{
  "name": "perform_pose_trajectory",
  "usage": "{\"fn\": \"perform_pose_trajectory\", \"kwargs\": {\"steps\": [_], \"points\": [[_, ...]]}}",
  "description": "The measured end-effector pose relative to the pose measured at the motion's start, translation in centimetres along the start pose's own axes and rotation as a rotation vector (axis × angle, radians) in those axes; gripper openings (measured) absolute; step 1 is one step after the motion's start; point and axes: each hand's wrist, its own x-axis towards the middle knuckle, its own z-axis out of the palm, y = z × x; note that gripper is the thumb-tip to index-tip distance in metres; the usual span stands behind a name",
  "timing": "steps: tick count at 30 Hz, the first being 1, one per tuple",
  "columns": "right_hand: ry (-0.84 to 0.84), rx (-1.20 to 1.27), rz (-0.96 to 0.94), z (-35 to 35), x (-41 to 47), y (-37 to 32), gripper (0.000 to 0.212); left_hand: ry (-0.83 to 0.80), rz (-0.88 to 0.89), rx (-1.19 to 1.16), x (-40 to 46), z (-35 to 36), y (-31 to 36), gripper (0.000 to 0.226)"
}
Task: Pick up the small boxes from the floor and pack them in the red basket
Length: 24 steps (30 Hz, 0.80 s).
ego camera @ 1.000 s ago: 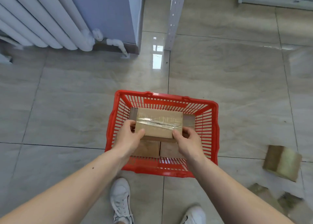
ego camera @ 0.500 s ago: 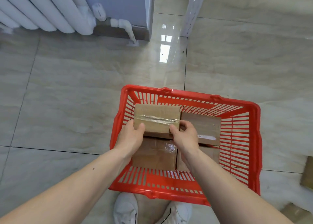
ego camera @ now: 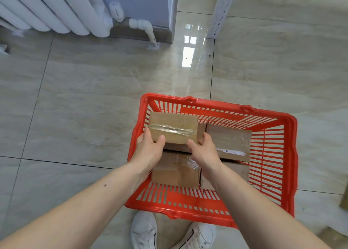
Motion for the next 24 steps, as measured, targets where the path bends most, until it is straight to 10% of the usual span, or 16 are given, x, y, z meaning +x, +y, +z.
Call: {"fn": "perform_pose_trajectory", "kwargs": {"steps": [24], "points": [[0.040,0.007,0.061,-8.4,-9.1,-0.1,0.055,-0.047,0.022,0.108,-7.7,1.9,7.8,0.063]]}}
